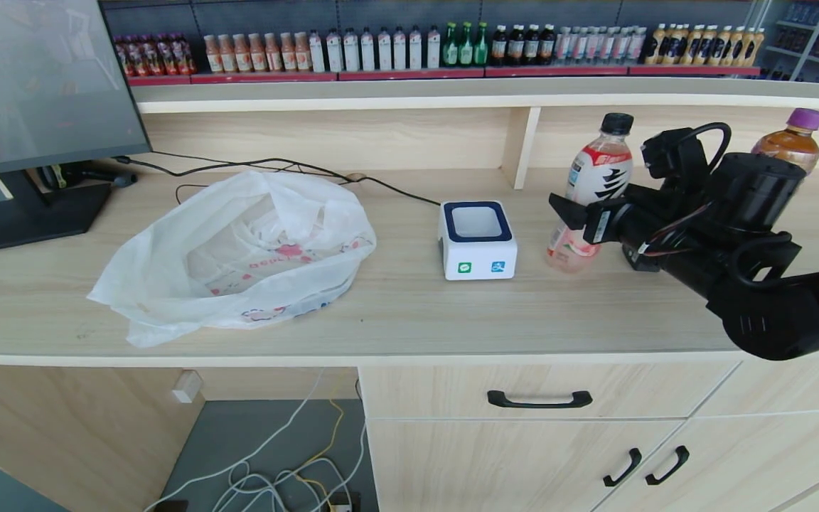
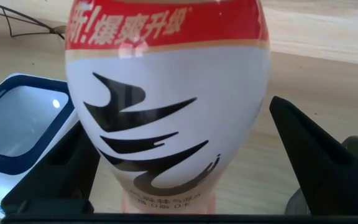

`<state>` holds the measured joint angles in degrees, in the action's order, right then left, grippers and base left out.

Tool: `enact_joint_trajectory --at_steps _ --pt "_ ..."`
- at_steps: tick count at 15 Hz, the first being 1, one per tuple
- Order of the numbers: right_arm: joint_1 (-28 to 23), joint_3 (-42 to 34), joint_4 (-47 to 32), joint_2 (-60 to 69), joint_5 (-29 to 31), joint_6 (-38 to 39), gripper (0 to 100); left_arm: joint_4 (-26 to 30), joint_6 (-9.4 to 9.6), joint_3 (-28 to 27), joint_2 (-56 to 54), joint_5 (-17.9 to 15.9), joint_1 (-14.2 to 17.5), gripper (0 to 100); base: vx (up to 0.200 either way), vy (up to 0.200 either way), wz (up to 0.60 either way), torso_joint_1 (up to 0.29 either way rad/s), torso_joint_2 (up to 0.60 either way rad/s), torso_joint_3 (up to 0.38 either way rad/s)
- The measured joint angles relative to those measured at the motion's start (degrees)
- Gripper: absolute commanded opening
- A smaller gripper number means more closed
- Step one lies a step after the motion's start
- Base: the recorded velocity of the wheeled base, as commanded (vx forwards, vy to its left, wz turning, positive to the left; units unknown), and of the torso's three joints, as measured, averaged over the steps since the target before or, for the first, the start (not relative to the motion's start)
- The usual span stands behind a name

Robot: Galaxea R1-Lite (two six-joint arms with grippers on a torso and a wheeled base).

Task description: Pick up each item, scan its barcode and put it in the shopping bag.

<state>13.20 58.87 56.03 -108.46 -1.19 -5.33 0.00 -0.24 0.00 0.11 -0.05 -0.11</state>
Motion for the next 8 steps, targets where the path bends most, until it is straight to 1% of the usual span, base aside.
enact_joint_trajectory --at_steps 1,2,8 --pt "0.00 0.52 -0.02 -0.39 0.02 -0.02 100 0.00 0.02 0.00 0.00 -0.02 0.00 100 0.000 0.000 0.00 0.000 0.00 0.000" --pt "0.05 0.96 0.00 -0.74 0.02 -0.06 0 0.00 0.00 0.00 0.00 0.00 0.01 100 0.000 0.000 0.00 0.000 0.00 0.000" --pt "0.18 1.83 0.09 -1.40 0.05 -0.04 0 0.00 0.00 0.00 0.00 0.00 0.01 100 0.000 0.000 0.00 0.000 0.00 0.000"
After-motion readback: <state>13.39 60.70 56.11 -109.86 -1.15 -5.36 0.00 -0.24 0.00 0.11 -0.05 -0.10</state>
